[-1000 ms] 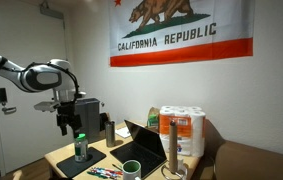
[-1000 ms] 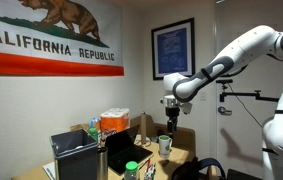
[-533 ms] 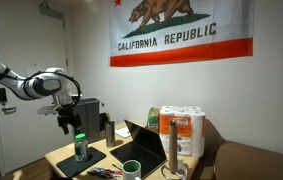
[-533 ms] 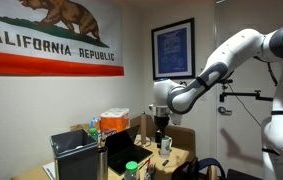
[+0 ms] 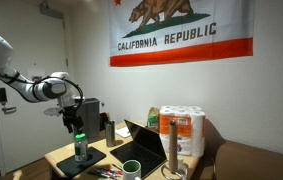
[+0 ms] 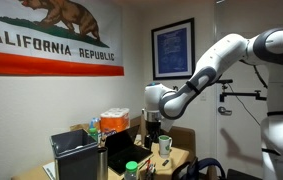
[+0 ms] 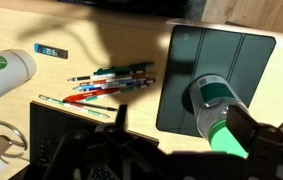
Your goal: Take the green lid from the clear bottle and put it on the table
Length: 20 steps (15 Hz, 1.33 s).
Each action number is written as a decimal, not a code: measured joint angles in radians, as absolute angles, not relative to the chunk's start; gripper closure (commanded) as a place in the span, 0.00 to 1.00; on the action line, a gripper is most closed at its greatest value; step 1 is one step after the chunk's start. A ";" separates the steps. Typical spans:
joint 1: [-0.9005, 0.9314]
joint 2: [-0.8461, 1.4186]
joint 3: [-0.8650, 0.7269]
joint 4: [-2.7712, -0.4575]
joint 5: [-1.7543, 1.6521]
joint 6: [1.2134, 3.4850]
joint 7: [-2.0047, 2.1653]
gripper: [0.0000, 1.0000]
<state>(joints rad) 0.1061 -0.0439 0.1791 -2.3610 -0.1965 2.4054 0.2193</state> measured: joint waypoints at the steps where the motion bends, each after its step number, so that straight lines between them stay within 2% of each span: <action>1: 0.106 -0.043 0.179 -2.360 -0.197 2.405 0.220 0.00; 12: 0.105 -0.033 0.150 -2.356 -0.189 2.413 0.204 0.00; 20: 0.130 0.044 0.152 -2.270 -0.190 2.458 0.199 0.00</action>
